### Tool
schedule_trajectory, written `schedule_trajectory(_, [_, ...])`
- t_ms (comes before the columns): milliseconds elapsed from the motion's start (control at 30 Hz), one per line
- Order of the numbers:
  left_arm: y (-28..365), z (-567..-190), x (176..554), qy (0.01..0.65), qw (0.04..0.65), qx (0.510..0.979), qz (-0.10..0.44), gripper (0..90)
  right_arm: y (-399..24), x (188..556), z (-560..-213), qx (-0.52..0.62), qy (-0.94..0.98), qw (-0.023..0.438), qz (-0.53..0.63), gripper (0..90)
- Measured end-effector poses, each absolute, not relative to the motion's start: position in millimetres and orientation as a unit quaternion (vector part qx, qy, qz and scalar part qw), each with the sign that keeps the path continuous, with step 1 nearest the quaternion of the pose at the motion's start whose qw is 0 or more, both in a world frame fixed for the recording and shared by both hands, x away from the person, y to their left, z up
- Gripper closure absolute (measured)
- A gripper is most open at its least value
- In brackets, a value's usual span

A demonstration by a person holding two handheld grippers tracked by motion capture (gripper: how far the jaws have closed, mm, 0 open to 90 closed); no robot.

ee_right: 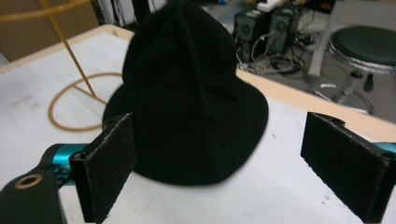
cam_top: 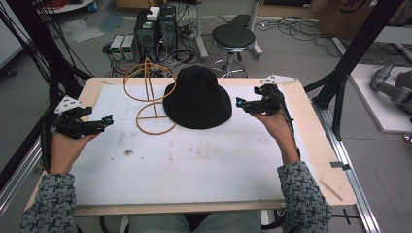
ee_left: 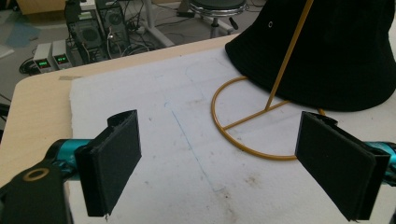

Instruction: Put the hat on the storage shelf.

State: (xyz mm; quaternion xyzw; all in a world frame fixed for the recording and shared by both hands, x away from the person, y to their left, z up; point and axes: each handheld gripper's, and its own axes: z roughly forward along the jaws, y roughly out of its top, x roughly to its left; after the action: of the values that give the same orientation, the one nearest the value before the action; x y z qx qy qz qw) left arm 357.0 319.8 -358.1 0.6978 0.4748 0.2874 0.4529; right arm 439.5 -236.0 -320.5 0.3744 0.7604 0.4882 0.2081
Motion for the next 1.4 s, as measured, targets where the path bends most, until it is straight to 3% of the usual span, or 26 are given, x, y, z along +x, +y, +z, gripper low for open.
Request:
schedule_trajectory(733, [320, -356, 356, 0.471, 0.46, 0.698, 0.284, 14.6, -166, 499, -306, 0.342, 0.763, 0.191, 0.514, 14.7])
schedule_trajectory(1400, [320, -358, 358, 0.471, 0.459, 0.7, 0.278, 14.6, -134, 534, -307, 0.351, 0.738, 0.194, 0.543, 16.5])
